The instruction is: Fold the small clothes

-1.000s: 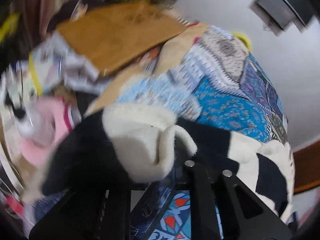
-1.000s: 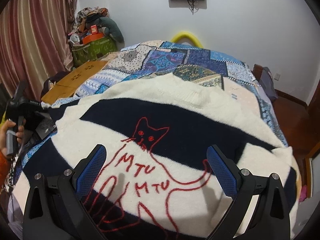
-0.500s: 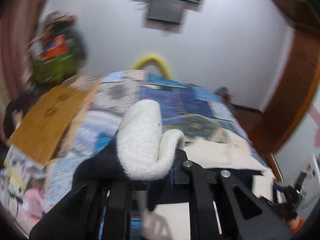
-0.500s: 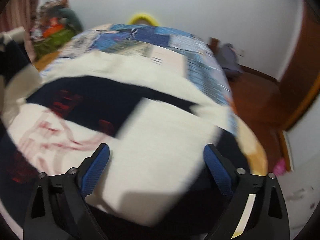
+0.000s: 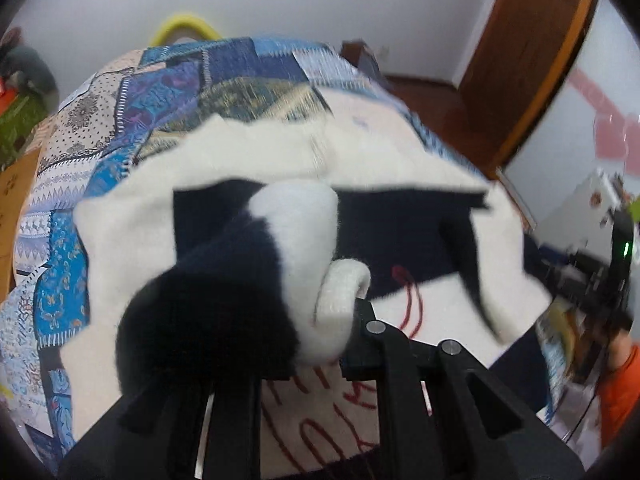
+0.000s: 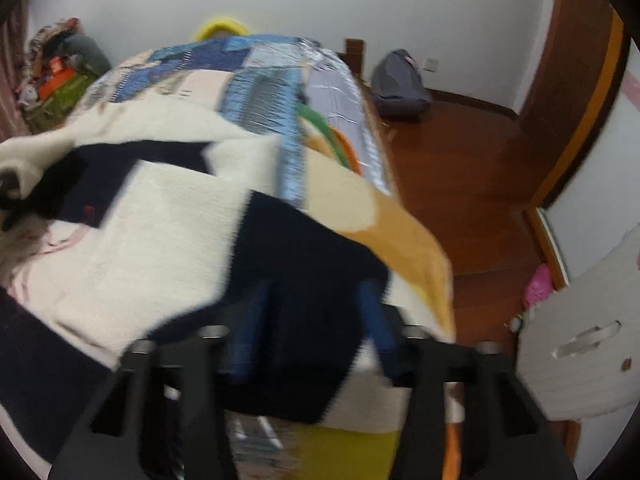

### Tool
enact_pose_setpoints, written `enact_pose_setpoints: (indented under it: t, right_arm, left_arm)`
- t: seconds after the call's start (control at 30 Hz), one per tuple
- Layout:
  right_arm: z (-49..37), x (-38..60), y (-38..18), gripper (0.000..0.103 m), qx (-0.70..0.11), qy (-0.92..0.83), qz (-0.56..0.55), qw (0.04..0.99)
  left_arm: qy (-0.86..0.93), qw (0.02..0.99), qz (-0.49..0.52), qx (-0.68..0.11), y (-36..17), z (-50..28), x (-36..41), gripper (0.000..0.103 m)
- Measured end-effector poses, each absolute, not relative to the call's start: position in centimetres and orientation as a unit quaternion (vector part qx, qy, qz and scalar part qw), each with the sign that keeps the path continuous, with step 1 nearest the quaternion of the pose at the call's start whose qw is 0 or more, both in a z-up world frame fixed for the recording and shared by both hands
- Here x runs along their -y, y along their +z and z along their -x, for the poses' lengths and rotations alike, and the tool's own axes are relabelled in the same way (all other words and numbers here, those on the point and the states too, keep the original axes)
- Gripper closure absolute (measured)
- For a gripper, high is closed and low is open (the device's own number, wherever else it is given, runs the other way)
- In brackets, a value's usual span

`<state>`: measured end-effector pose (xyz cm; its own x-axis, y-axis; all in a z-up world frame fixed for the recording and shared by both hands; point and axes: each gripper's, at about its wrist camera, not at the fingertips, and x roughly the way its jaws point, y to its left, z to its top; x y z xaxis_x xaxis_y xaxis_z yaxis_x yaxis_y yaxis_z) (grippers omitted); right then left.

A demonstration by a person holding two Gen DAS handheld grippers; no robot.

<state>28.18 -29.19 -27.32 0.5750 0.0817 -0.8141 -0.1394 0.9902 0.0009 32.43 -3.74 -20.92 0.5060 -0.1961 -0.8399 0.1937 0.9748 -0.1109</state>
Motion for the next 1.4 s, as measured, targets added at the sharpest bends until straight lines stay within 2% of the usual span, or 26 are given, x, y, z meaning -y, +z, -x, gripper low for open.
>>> enact_pose_setpoints:
  t: [0.03,0.13,0.27,0.3,0.33,0.4,0.57,0.73,0.97,1.0,1.03,1.13,1.4]
  right_arm:
    - [-28.5,30.0,-27.8,0.094,-0.468,0.053,0.033,0.882]
    - [-29.0,32.3,-29.3,0.095,-0.499,0.021,0.034,0.865]
    - [-27.5,33.2,-26.5,0.092,-0.474,0.029,-0.013,0.88]
    - [-27.3,32.5,-25.4,0.084,-0.465,0.038,-0.015,0.884]
    - [-27.0,31.6,-24.4,0.069,-0.455,0.051,-0.015,0.889]
    - [-26.6,29.2,-22.6,0.05,-0.434,0.085,-0.011,0.897]
    - [-25.7,21.1,-20.1,0.039,-0.396,0.174,0.046,0.901]
    - [-26.7,14.7,-21.0,0.027,-0.392,0.234,0.077,0.887]
    - [-29.3,11.6,-27.4,0.03,-0.405,0.112,0.229,0.878]
    - [-29.6,12.5,-27.8,0.036,-0.403,0.099,0.232,0.879]
    - [-29.8,13.6,-28.0,0.053,-0.406,0.094,0.224,0.881]
    - [-30.0,18.0,-27.3,0.07,-0.423,0.096,0.176,0.884]
    - [-29.7,28.3,-23.3,0.071,-0.42,-0.009,0.141,0.897]
  left_arm:
    - [-0.113,0.869,-0.007,-0.483,-21.1,-31.6,4.1,0.09]
    - [-0.124,0.864,-0.013,-0.488,-20.7,-30.5,4.2,0.084]
    - [-0.141,0.865,0.028,-0.481,-18.9,-28.8,1.9,0.043]
    - [-0.139,0.868,0.036,-0.476,-18.5,-28.4,1.4,0.041]
    - [-0.137,0.869,0.048,-0.473,-18.0,-27.7,0.5,0.041]
    - [-0.135,0.87,0.066,-0.469,-17.2,-26.9,-1.0,0.041]
    - [-0.077,0.897,0.07,-0.43,-14.9,-25.1,-6.0,0.039]
    - [0.0,0.899,0.073,-0.433,-15.4,-26.1,-12.0,0.038]
    - [0.01,0.868,0.111,-0.483,-19.7,-29.8,-16.1,0.038]
    - [0.008,0.866,0.106,-0.488,-20.2,-30.4,-15.9,0.038]
    - [0.008,0.865,0.101,-0.491,-20.6,-31.0,-15.7,0.038]
    - [0.007,0.862,0.099,-0.498,-21.4,-32.3,-15.2,0.038]
    - [-0.008,0.864,0.099,-0.493,-21.4,-32.0,-15.3,0.038]
